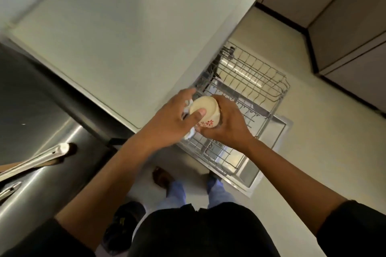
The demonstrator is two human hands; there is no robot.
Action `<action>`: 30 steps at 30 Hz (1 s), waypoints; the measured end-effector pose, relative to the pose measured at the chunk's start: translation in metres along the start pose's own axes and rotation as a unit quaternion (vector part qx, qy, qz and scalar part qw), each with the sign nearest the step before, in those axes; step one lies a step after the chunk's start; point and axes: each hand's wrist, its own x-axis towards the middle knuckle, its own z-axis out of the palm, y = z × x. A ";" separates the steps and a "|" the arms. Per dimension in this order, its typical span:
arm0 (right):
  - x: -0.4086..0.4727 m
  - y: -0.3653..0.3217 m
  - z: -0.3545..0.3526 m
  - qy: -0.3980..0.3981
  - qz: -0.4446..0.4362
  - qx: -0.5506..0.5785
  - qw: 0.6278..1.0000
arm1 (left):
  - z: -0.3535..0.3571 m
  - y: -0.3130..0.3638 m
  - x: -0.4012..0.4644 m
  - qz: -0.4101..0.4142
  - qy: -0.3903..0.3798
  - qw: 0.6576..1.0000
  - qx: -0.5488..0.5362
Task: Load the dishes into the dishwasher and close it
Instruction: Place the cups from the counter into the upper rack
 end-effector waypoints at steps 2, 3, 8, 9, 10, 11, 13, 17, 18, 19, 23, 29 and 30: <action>-0.008 0.034 0.004 -0.022 0.044 0.017 0.999 | 0.029 -0.017 0.009 -0.006 -0.028 0.999 0.018; -0.012 0.049 0.008 -0.036 0.064 0.023 0.997 | 0.043 -0.029 0.013 -0.020 -0.045 0.998 0.039; -0.022 0.111 0.044 -0.115 0.115 0.017 0.987 | 0.097 -0.076 0.029 -0.111 -0.133 0.966 0.190; -0.023 0.118 0.052 -0.129 0.111 0.009 0.985 | 0.104 -0.081 0.032 -0.119 -0.146 0.958 0.215; -0.023 0.125 0.060 -0.144 0.108 0.005 0.984 | 0.110 -0.086 0.036 -0.125 -0.157 0.950 0.241; -0.023 0.131 0.069 -0.158 0.106 0.004 0.982 | 0.115 -0.089 0.040 -0.127 -0.166 0.941 0.268; -0.024 0.142 0.083 -0.181 0.100 0.002 0.978 | 0.123 -0.096 0.049 -0.127 -0.182 0.924 0.313; -0.020 0.158 0.104 -0.207 0.075 -0.038 0.975 | 0.127 -0.108 0.066 -0.145 -0.203 0.905 0.345; -0.019 0.162 0.110 -0.208 0.065 -0.053 0.975 | 0.128 -0.112 0.070 -0.146 -0.204 0.904 0.345; -0.018 0.165 0.114 -0.207 0.053 -0.065 0.975 | 0.128 -0.117 0.072 -0.145 -0.202 0.905 0.346; -0.019 0.181 0.133 -0.201 -0.003 -0.107 0.974 | 0.137 -0.136 0.079 -0.121 -0.177 0.905 0.368; -0.026 0.196 0.145 -0.160 -0.043 -0.105 0.981 | 0.150 -0.152 0.076 -0.112 -0.114 0.916 0.369; -0.026 0.196 0.146 -0.163 -0.043 -0.106 0.980 | 0.151 -0.154 0.075 -0.112 -0.106 0.918 0.366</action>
